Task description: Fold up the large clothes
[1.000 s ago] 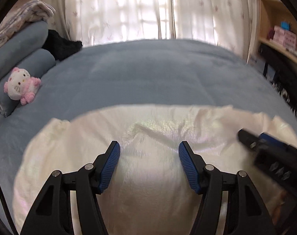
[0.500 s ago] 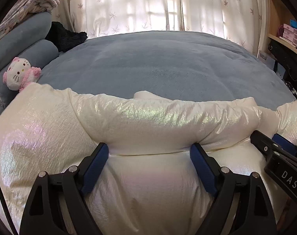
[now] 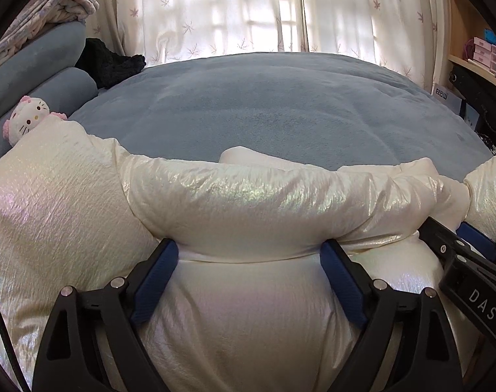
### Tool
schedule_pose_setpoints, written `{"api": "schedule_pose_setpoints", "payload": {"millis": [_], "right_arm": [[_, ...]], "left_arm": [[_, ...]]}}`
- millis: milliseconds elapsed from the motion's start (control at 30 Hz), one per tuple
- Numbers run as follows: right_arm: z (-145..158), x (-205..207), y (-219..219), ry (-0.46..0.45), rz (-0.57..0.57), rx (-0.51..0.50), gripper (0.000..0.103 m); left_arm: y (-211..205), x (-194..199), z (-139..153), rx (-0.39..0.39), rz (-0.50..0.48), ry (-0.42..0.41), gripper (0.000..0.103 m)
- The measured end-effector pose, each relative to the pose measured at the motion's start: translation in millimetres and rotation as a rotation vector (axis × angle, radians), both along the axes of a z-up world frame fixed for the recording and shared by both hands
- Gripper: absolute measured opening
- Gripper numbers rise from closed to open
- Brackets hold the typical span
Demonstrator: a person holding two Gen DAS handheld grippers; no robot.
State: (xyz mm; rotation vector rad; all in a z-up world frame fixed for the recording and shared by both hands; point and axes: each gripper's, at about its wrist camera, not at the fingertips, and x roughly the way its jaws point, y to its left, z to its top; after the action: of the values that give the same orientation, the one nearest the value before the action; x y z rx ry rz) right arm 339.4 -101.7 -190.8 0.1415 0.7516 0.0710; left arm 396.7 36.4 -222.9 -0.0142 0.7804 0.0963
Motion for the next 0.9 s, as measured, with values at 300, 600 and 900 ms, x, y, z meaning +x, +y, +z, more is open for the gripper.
{"api": "schedule_pose_setpoints", "payload": {"millis": [300,600,900], "right_arm": [[2,8,-1,0.051,0.040,-0.003,0.069],[21,19,-39,0.051,0.111,0.005,0.067],[25,32,-107,0.065,0.055,0.069,0.067]], "left_arm": [[9,15,9,0.003,-0.080,0.085,0.091],[83,26,38,0.075,-0.016,0.066,0.091],[172,27,21,-0.078,0.155,0.124,0.091]]}}
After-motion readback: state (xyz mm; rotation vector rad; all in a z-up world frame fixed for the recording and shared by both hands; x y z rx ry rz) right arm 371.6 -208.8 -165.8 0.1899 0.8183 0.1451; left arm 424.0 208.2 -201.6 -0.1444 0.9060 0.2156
